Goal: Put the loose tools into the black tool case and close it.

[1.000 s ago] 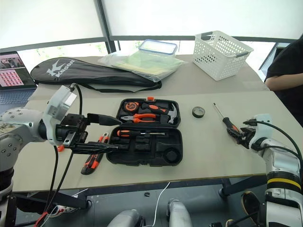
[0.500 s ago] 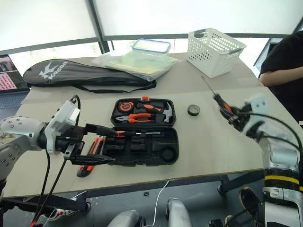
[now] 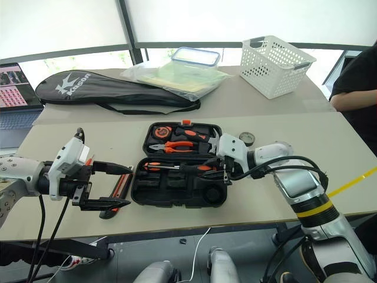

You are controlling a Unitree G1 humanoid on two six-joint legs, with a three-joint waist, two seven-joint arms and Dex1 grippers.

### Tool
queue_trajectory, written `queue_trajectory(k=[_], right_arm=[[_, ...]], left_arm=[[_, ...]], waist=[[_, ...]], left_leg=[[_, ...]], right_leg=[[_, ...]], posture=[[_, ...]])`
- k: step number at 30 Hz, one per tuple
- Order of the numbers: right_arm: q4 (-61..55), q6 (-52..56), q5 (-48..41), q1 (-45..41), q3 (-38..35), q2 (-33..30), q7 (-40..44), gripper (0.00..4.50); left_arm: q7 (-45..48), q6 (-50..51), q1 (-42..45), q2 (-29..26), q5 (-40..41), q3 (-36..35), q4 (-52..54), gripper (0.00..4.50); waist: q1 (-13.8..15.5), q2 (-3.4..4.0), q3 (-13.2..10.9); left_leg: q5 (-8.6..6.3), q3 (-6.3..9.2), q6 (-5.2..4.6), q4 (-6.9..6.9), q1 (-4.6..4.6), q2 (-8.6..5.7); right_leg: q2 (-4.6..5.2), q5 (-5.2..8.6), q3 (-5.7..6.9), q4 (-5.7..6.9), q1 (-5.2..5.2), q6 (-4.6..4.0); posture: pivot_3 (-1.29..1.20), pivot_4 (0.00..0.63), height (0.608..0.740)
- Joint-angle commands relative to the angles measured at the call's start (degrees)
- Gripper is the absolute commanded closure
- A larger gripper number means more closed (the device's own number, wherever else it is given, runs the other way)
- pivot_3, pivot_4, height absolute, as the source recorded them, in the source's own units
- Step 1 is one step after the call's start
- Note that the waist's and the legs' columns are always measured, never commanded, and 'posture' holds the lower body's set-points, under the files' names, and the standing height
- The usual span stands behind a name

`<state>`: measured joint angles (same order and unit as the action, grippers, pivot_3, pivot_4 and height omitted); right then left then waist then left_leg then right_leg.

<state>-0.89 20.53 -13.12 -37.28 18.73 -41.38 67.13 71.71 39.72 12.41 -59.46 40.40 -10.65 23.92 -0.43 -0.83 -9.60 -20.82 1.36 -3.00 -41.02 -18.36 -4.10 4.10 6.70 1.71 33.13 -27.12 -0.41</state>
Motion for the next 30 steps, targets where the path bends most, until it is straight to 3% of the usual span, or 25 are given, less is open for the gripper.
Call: queue_trajectory(k=[1,11,13,17,19,22,30], right_arm=[[1.95,-5.17,2.86,-1.63,0.41,0.62,1.68,3.47],[7.28,-5.49,6.62,-2.18,0.21,2.62,2.09,3.47],[6.77,-5.18,6.49,-2.25,-0.08,2.69,2.34,2.46],[5.73,-4.27,4.96,-3.99,-1.88,5.87,-0.09,1.15],[5.22,-1.52,3.62,-5.19,-2.94,7.86,-1.21,0.88],[4.77,2.93,2.9,-5.8,-3.25,9.71,-2.46,1.44],[3.88,3.14,5.09,-4.01,-0.03,11.01,-2.65,4.21]], left_arm=[[-0.5,-1.48,0.06,-0.63,-0.2,-1.99,0.27,0.0],[-1.69,-1.7,0.68,-0.51,0.13,-1.6,0.53,0.0],[-1.62,-1.87,0.85,-0.52,0.02,-1.55,0.32,0.0],[-1.53,-1.99,1.92,-0.43,-0.18,-0.94,-0.31,0.0],[-1.46,-2.11,2.24,-0.38,-0.37,-0.62,-0.51,0.0],[-1.44,-2.43,2.6,-0.29,-0.82,0.03,-0.92,0.0],[-1.52,-3.18,2.47,0.0,-1.58,0.48,-1.29,0.0]], waist=[[-0.18,0.0,0.0],[-0.43,0.0,0.0],[-0.41,0.0,0.0],[-0.42,0.0,0.0],[-0.8,0.0,0.0],[-0.7,0.0,0.0],[-0.45,0.0,0.0]], left_leg=[[0.0,0.0,0.01,0.01,-0.01,0.0],[0.05,0.02,0.1,0.02,0.04,0.01],[0.06,0.02,0.12,0.01,0.04,0.01],[0.06,0.03,0.12,-0.02,0.04,0.01],[0.08,0.02,0.15,-0.02,0.05,0.01],[0.1,0.02,0.19,0.0,0.06,0.05],[0.1,0.09,0.18,0.02,-0.02,0.01]], right_leg=[[0.01,0.0,0.02,0.0,0.0,0.0],[0.12,0.04,0.05,-0.01,-0.01,-0.06],[0.14,0.04,0.06,0.0,-0.01,-0.07],[0.15,0.04,0.05,0.01,0.0,-0.07],[0.16,0.03,0.01,0.03,-0.01,-0.1],[0.17,0.0,-0.01,0.05,-0.03,-0.15],[0.1,0.0,0.18,0.04,-0.03,-0.15]], posture=[[0.0,0.15,0.74],[0.0,0.15,0.74],[0.0,0.15,0.74],[0.0,0.15,0.74],[0.0,0.15,0.74],[0.0,0.15,0.74],[0.0,0.15,0.74]])
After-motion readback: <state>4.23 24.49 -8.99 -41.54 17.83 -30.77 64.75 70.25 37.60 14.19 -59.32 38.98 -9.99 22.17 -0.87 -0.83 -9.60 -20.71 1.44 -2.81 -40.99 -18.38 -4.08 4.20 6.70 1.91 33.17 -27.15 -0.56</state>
